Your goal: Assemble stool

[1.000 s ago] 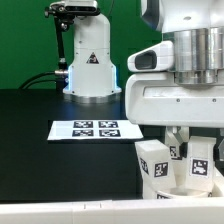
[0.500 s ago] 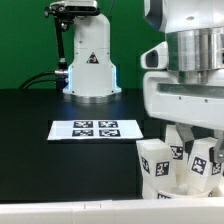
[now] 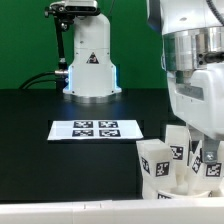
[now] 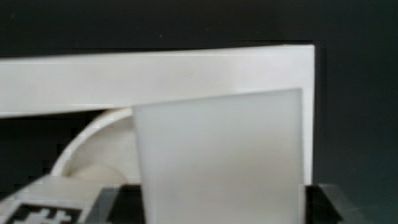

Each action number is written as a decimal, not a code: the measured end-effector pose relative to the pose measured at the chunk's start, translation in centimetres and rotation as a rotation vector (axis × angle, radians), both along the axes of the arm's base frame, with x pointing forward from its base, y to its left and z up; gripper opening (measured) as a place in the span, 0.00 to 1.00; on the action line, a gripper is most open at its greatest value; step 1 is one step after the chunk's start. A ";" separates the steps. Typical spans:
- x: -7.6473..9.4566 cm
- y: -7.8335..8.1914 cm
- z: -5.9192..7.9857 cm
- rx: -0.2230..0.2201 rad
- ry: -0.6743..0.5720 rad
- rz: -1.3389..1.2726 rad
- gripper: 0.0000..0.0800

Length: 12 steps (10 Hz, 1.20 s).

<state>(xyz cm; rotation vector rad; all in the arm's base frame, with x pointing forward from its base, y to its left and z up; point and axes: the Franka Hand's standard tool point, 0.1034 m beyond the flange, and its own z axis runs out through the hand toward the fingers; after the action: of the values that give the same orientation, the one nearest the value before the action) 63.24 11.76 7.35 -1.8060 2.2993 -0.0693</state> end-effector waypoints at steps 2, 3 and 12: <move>0.3 0.7 0.1 0.089 -0.017 -0.325 0.43; 0.1 0.9 0.1 0.117 -0.033 -0.378 0.43; 0.2 0.8 3.0 -0.021 -0.109 0.431 0.81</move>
Offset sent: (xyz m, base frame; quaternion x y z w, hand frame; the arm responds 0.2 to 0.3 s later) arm -0.0049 -0.0055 0.0004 0.0244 0.0110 0.2436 0.9695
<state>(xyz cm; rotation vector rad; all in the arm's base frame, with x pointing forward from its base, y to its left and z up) 63.42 12.61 10.32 -2.2042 1.7985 -0.1182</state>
